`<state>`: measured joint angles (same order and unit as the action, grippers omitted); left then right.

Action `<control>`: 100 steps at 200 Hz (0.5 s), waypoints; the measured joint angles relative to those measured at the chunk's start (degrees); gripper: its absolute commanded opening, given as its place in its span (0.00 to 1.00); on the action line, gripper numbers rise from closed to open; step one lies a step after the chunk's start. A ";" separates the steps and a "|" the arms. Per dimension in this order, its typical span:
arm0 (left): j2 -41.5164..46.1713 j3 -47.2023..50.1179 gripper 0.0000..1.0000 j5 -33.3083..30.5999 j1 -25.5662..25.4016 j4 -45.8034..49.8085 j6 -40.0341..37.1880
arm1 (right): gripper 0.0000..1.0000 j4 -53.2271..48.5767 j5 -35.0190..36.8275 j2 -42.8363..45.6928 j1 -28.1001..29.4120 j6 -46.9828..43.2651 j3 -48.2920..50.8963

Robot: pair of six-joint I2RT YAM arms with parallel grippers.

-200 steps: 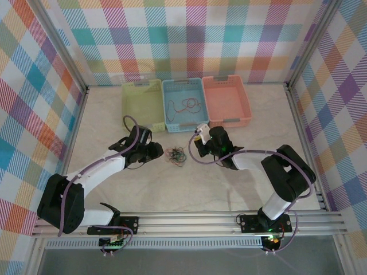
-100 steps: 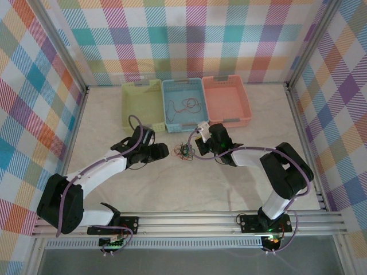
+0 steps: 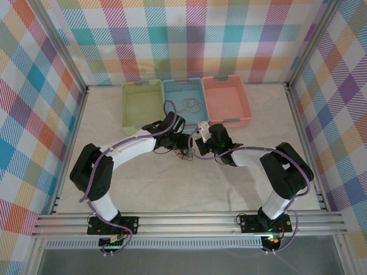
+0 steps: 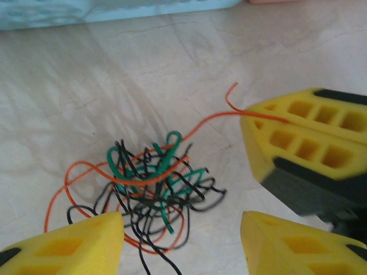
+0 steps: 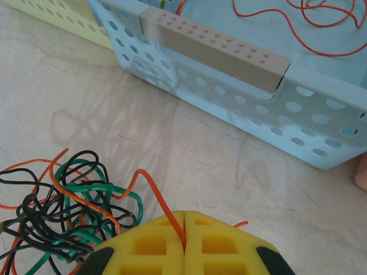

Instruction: Untangle the cables

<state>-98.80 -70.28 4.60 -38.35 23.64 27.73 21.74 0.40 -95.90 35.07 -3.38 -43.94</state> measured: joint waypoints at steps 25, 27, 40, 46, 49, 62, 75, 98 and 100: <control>-4.35 -2.45 0.58 -0.87 0.02 1.53 -0.39 | 0.00 0.00 0.00 0.00 0.00 0.02 0.00; -4.57 -2.54 0.58 -0.87 0.02 1.68 -0.42 | 0.00 0.00 0.00 0.00 0.00 0.02 0.00; -6.23 -2.97 0.56 -0.85 0.17 2.25 -0.44 | 0.00 0.00 0.00 0.00 0.00 0.04 0.00; -6.73 -3.04 0.54 -0.85 0.17 2.49 -0.44 | 0.00 0.00 0.00 0.00 0.00 0.04 0.00; -7.02 -3.10 0.53 -0.83 0.17 2.67 -0.39 | 0.00 0.00 0.00 0.00 0.00 0.04 0.00; -7.76 -3.76 0.44 -0.79 0.17 3.72 -0.33 | 0.00 0.00 0.00 0.00 0.00 0.07 0.00; -8.41 -4.48 0.38 -0.33 0.20 3.87 -0.46 | 0.00 0.00 0.02 0.00 0.00 0.17 0.00; -8.72 -4.59 0.29 0.94 0.20 3.67 -0.48 | 0.00 0.00 0.02 0.00 -0.02 0.20 0.00; -8.72 -4.59 0.29 0.96 0.20 3.67 -0.59 | 0.00 0.00 0.02 0.00 0.00 0.17 0.00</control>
<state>-107.53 -74.87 5.56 -38.15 27.31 27.14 21.74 0.43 -95.90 35.07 -3.20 -43.94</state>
